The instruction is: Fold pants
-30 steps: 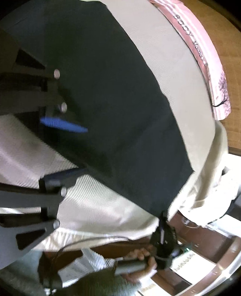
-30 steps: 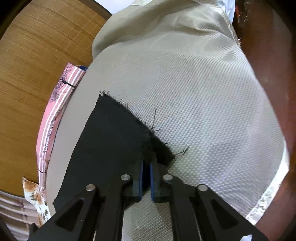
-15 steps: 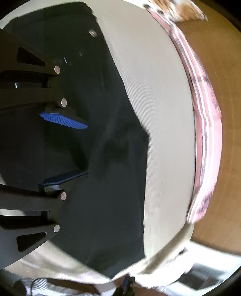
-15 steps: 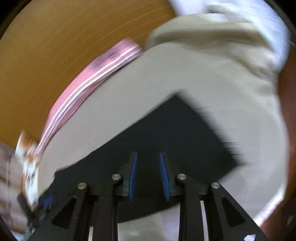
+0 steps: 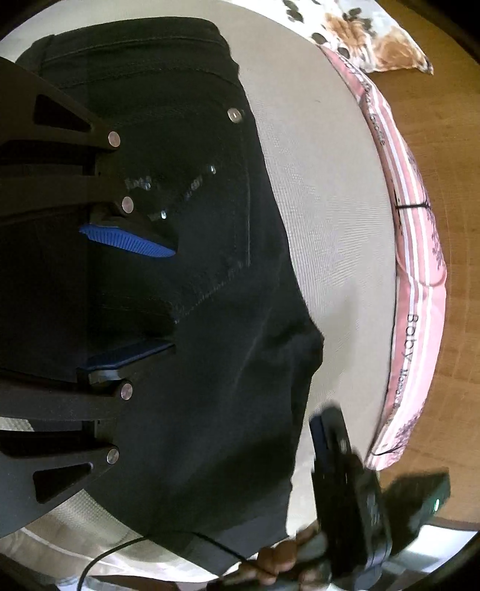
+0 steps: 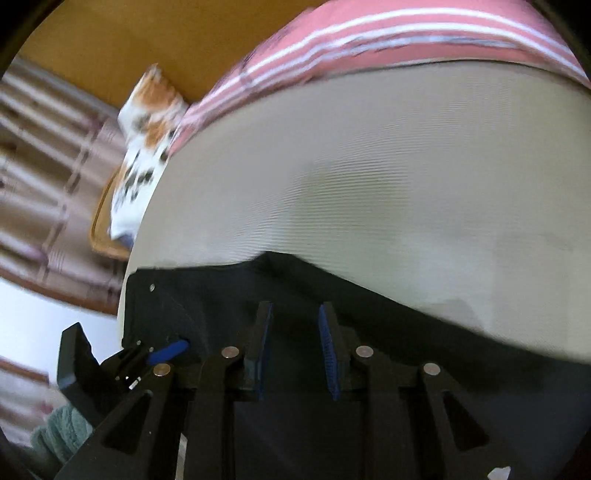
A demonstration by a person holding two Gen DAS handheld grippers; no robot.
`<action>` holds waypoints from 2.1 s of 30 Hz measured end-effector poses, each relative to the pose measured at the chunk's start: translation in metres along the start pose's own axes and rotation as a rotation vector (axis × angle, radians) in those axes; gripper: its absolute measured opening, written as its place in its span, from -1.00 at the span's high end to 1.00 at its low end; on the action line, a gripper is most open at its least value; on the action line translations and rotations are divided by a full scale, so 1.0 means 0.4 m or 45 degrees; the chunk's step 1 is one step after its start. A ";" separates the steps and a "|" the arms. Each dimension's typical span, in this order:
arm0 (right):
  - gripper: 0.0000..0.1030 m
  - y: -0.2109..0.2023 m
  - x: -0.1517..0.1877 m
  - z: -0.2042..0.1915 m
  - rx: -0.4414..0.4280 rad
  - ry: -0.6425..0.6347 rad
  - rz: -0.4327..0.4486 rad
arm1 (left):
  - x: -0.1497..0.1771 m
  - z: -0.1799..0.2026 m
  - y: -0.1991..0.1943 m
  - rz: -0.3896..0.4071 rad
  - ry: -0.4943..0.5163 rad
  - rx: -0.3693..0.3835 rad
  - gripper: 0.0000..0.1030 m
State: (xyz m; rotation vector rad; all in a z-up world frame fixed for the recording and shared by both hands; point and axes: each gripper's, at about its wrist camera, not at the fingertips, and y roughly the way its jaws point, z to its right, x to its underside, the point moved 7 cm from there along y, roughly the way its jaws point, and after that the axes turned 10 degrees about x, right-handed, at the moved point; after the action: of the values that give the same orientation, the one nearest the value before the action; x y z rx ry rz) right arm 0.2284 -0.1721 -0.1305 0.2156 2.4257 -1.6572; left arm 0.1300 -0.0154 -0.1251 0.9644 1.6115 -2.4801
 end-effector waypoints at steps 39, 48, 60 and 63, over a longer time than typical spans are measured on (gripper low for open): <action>0.49 0.036 -0.091 -0.087 0.121 -0.158 0.142 | -0.004 -0.031 -0.031 0.043 -0.052 0.012 0.07; 0.48 -0.067 0.058 0.014 0.150 -0.062 0.119 | -0.012 0.059 -0.031 0.045 0.064 0.051 0.04; 0.65 -0.032 0.082 0.142 0.233 0.107 0.187 | 0.023 0.047 0.030 -0.024 0.081 -0.031 0.04; 0.57 -0.103 0.102 0.149 0.181 0.161 0.256 | 0.017 0.047 0.027 -0.026 0.052 -0.058 0.04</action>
State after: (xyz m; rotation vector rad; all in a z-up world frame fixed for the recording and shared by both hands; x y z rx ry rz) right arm 0.1842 -0.2422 -0.1243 0.5825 2.2842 -1.7719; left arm 0.1191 -0.0342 -0.1323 1.0043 1.6904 -2.4404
